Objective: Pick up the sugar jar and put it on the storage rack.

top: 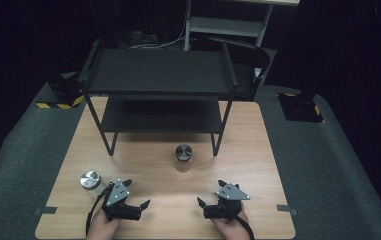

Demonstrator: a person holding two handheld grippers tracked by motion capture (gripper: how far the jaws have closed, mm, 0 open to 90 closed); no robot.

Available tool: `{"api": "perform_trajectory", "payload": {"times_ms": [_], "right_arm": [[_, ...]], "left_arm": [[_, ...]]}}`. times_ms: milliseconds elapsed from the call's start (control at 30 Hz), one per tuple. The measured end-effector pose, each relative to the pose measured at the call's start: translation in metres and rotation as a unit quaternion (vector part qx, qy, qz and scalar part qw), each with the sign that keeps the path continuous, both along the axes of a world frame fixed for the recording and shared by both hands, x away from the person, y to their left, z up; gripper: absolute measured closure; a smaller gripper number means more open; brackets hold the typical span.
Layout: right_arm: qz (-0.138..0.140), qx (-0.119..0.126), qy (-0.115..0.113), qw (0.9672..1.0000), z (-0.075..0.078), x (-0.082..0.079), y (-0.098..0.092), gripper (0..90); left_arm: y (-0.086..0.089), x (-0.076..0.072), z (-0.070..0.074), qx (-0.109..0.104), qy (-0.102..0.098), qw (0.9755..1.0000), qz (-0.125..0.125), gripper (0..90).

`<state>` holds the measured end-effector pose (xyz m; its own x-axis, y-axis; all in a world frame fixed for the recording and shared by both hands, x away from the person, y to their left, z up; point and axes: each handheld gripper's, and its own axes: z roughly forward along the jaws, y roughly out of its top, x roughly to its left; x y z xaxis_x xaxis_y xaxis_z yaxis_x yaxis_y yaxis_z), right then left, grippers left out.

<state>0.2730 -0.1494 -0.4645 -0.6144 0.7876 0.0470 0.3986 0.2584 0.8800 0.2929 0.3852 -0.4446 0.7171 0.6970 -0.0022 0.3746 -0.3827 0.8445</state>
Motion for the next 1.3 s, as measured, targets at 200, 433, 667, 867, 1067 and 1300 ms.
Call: {"api": "perform_trajectory", "payload": {"times_ms": [200, 433, 667, 867, 1067, 1300], "right_arm": [[-0.001, 0.013, 0.009, 0.9999, -0.001, 0.003, -0.004, 0.6], [-0.009, 0.012, 0.004, 0.9999, -0.001, 0.0, -0.002, 0.6], [-0.005, 0.019, 0.004, 0.9998, -0.002, 0.001, -0.005, 0.5], [0.002, 0.021, 0.003, 0.9998, -0.003, 0.002, -0.007, 0.4], [0.001, 0.028, 0.006, 0.9996, -0.004, 0.003, -0.009, 0.5], [0.009, 0.022, 0.007, 0.9997, -0.002, 0.004, -0.008, 0.5]], "left_arm": [[0.003, 0.0, -0.001, -0.005, -0.005, 1.0, -0.006, 1.3], [0.008, -0.001, -0.003, -0.02, 0.003, 0.9998, 0.001, 1.4], [0.012, 0.002, -0.003, -0.029, 0.014, 0.9995, 0.002, 1.4], [0.011, 0.001, -0.003, -0.027, 0.008, 0.9996, -0.002, 1.4], [0.016, 0.001, -0.006, -0.043, 0.006, 0.999, -0.009, 1.6], [0.022, 0.002, -0.007, -0.058, 0.011, 0.9982, -0.003, 1.6]]}}
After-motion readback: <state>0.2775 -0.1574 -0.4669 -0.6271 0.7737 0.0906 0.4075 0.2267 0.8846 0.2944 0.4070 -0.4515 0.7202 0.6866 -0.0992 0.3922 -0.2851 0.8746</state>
